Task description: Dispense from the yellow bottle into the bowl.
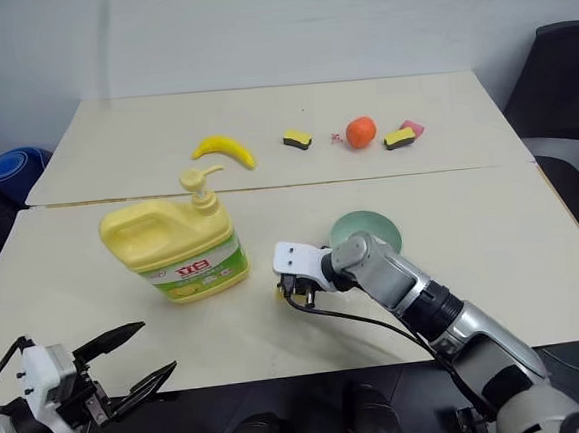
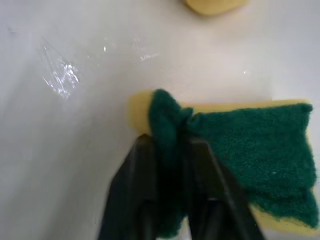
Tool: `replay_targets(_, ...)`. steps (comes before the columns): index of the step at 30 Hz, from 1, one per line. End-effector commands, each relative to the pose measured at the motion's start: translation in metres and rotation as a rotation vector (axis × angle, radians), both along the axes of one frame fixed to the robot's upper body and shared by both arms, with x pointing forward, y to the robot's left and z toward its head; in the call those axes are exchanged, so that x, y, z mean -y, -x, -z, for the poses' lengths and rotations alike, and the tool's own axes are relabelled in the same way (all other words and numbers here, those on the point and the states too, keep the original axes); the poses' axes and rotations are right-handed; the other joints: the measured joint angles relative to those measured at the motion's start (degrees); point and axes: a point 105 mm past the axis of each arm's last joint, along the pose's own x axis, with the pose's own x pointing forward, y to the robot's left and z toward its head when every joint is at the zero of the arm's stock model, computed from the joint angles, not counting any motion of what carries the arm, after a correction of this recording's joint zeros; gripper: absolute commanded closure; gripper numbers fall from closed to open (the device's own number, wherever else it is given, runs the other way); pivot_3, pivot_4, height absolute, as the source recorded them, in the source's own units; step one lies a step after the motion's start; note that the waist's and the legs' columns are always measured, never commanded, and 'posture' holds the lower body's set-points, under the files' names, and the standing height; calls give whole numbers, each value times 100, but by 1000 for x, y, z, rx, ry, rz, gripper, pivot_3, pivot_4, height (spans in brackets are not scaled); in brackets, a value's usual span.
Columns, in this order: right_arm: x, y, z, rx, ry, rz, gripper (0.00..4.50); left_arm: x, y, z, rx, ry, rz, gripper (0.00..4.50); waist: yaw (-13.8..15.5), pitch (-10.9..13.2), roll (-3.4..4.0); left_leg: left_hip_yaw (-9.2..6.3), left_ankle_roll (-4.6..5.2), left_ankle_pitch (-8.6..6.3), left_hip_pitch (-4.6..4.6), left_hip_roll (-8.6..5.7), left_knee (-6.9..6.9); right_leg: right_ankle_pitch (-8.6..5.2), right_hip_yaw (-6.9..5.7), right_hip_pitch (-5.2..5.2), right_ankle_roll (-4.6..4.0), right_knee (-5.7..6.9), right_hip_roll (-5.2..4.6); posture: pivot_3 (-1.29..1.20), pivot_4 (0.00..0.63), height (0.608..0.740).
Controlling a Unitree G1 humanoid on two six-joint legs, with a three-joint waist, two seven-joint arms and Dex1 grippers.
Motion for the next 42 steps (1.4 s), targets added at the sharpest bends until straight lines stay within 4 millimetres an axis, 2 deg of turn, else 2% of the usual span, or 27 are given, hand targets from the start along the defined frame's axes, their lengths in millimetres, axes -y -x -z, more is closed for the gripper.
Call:
replay_targets(1, -1, 16, -58, 30, -255, -168, 4470, 4, -5, -16, 43, 35, 33, 0, 2, 3, 5, -1, 0, 0, -1, 0, 0, 1, 0, 0, 1, 0, 0, 0, 150, 740)
replay_targets(3, 19, 25, -83, 55, -327, -228, 4470, 7, -8, -19, 40, 46, 65, 0, 22, 5, 9, -1, 2, 1, -2, -1, 0, 2, 0, 1, 4, -3, 0, 0, 150, 740)
replay_targets(5, 35, 25, -102, 69, -391, -194, 4470, 11, -9, -20, 36, 47, 95, 0, 17, 5, 9, -4, 4, 0, -1, -1, 0, 3, 0, 4, 6, -5, 0, 0, 150, 740)
replay_targets(6, 49, 21, -112, 71, -406, -134, 4470, 15, -12, -22, 46, 54, 112, 0, 12, 5, 8, -4, 5, -1, 0, -1, 0, 4, 0, 7, 7, -4, 0, 0, 150, 740)
replay_targets(7, 59, 19, -118, 71, -413, -99, 4470, 17, -13, -24, 55, 59, 121, 0, 12, 6, 10, -4, 6, -2, 0, -1, 0, 4, 1, 10, 7, -5, 0, 0, 150, 740)
replay_targets(8, 79, 13, -125, 94, -403, -20, 4470, 25, -16, -25, 63, 79, 145, 0, 13, 6, 10, -3, 7, -2, 0, -1, 0, 4, 2, 9, 8, -5, -1, 0, 150, 740)
replay_targets(10, 105, 6, -135, 130, -383, 81, 4470, 35, -17, -27, 62, 109, 184, 0, 31, 6, 9, -5, 7, -2, -1, -2, 0, 5, 0, 10, 8, -8, -4, 0, 150, 740)
replay_targets(11, 127, 0, -136, 172, -323, 146, 4470, 40, -18, -28, 76, 115, 206, 0, 28, 6, 9, -4, 7, -2, -1, -2, 0, 5, 1, 9, 8, -9, -4, 0, 150, 740)
replay_targets(12, 140, -3, -136, 198, -279, 181, 4470, 43, -18, -29, 87, 116, 218, 0, 26, 8, 13, -3, 6, -3, -1, -2, 0, 5, 2, 10, 8, -9, -4, 0, 150, 740)
replay_targets(15, 207, -27, -127, 278, -142, 445, 4470, 53, -21, -27, 71, 146, 271, 0, 23, 8, 12, 3, 6, -2, 2, -3, 0, 5, 4, 10, 8, -13, -4, 0, 150, 740)
replay_targets(17, 232, -32, -115, 293, -70, 510, 4470, 56, -24, -27, 67, 156, 286, 0, 21, 7, 11, 8, 3, 2, 5, -6, 0, 5, 5, 12, 9, -10, -3, 0, 150, 740)
replay_targets(19, 262, -35, -92, 279, 25, 589, 4470, 58, -27, -25, 65, 153, 299, 0, 14, 7, 11, 12, -1, 5, 5, -6, 0, 5, 5, 12, 9, -6, 0, 0, 150, 740)
replay_targets(21, 285, -38, -72, 249, 69, 660, 4470, 57, -29, -24, 63, 148, 300, 0, -2, 7, 12, 19, -5, 10, 7, -3, 0, 6, 7, 12, 9, -2, 7, 0, 150, 740)
replay_targets(23, 296, -38, -54, 200, 66, 709, 4470, 54, -30, -23, 65, 143, 295, 0, -10, 9, 15, 27, -5, 17, 10, -3, 0, 6, 11, 12, 10, 2, 8, 0, 150, 740)
replay_targets(26, 294, -39, -45, 180, 21, 680, 3780, 48, -30, -21, 72, 119, 269, 0, -24, 11, 19, 34, -8, 21, 11, 2, 0, 6, 18, 11, 10, 2, 15, 0, 150, 740)
replay_targets(30, 283, -38, -49, 192, -15, 598, 2349, 39, -30, -18, 86, 107, 230, 0, -11, 18, 34, 38, -9, 22, 15, 6, 0, 6, 22, 12, 10, 3, 16, 0, 150, 740)
replay_targets(33, 261, -36, -68, 230, -71, 507, 1323, 26, -27, -14, 89, 124, 177, 0, -3, 21, 40, 35, -9, 22, 15, 7, 0, 6, 21, 10, 10, 1, 14, 0, 150, 740)
replay_targets(36, 207, -24, -90, 206, -232, 365, 190, 14, -20, -4, 70, 118, 140, 0, 7, 21, 40, 27, -11, 20, 13, 12, 0, 7, 16, 9, 11, -4, 13, 0, 150, 740)
replay_targets(37, 194, -18, -93, 189, -264, 333, 26, 12, -18, -2, 67, 119, 135, 0, 8, 21, 40, 24, -16, 17, 14, 16, 0, 7, 14, 10, 11, -5, 14, 0, 150, 740)
replay_targets(39, 162, 1, -86, 120, -276, 238, 26, 11, -17, 0, 68, 119, 134, 0, 21, 21, 40, 17, -17, 15, 12, 19, 0, 6, 11, 10, 10, -6, 15, 0, 150, 740)
replay_targets(42, 139, 16, -78, 64, -284, 197, 26, 11, -16, 1, 76, 111, 137, 0, 105, 21, 39, 11, -11, 5, 10, 16, 0, 5, 11, 10, 9, -6, 7, 0, 150, 740)
